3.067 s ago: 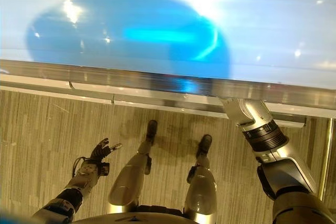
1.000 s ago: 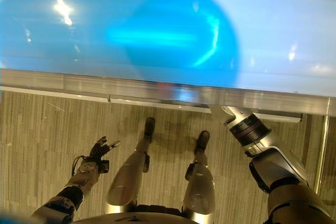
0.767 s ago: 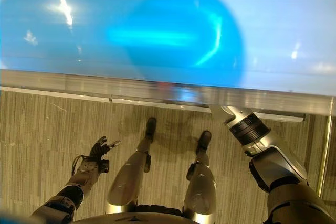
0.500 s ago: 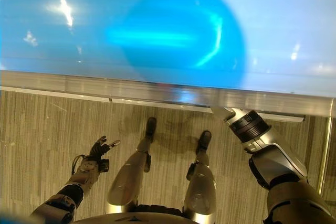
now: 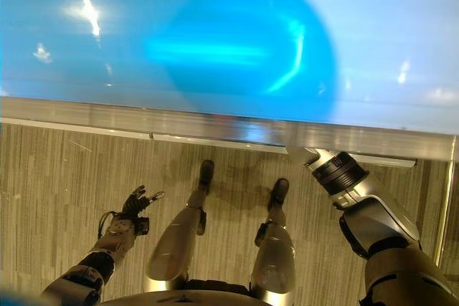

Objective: Put the goods on the table back onto the shelves and tidy them up.

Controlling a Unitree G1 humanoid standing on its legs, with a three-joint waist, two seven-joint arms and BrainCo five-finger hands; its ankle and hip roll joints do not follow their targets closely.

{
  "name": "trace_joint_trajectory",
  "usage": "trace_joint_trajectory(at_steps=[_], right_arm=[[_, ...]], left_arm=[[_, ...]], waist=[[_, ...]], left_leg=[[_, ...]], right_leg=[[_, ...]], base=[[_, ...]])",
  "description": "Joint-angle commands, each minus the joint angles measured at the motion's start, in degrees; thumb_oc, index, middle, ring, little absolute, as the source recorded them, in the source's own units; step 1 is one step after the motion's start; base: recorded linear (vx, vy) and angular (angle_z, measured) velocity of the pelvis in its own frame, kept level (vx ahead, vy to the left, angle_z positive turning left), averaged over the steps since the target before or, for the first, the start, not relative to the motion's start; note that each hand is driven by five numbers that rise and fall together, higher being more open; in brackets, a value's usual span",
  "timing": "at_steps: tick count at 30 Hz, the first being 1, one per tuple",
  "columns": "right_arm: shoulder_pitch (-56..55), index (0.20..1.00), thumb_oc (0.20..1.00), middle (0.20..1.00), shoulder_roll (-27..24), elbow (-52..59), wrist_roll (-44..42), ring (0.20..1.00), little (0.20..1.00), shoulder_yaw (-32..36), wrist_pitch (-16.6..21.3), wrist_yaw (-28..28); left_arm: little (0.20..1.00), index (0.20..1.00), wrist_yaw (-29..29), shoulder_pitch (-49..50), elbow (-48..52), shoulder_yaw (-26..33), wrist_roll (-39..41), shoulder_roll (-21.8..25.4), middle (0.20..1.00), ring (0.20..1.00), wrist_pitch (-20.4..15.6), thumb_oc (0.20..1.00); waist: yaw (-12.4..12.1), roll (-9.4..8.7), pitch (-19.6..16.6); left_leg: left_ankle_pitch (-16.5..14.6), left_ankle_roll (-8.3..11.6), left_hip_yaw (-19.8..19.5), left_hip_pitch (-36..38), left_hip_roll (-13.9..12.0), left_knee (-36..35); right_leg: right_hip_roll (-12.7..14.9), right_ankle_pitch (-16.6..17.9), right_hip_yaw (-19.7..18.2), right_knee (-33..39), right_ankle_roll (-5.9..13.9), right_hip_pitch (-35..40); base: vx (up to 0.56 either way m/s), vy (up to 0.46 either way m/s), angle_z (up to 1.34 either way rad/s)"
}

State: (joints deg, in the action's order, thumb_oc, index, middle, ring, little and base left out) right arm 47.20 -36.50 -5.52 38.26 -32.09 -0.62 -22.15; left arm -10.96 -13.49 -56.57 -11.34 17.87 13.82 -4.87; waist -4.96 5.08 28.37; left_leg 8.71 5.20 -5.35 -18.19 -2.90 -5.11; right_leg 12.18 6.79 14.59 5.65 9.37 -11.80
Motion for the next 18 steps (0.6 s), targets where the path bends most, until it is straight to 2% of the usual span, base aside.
trace_joint_trajectory(at_steps=[1, 18], right_arm=[[4.99, 0.2, 0.2, 0.2, 1.66, -1.09, 0.79, 0.2, 0.2, -0.79, 1.35, -2.26], [6.36, 0.2, 0.2, 0.2, 1.75, -1.52, 1.36, 0.2, 0.2, -0.87, 0.82, -2.71]], left_arm=[[1.0, 1.0, -1.17, -1.13, -3.62, -2.45, 2.09, 0.93, 1.0, 1.0, -0.82, 1.0], [1.0, 1.0, -1.19, -1.73, -3.98, -2.13, 2.21, 1.06, 1.0, 1.0, -0.73, 1.0]], waist=[[-0.25, -1.06, -3.74], [-0.15, -1.16, -4.24]], left_leg=[[-3.59, 3.22, 3.05, -0.83, -3.27, 0.11], [-3.78, 3.19, 3.43, -0.67, -3.41, 0.11]], right_leg=[[5.2, -3.54, -4.27, -7.91, 2.81, -3.65], [5.22, -3.39, -4.67, -7.74, 2.83, -3.88]], base=[[0.0, 0.0, 0.0], [0.0, 0.0, 0.0]])
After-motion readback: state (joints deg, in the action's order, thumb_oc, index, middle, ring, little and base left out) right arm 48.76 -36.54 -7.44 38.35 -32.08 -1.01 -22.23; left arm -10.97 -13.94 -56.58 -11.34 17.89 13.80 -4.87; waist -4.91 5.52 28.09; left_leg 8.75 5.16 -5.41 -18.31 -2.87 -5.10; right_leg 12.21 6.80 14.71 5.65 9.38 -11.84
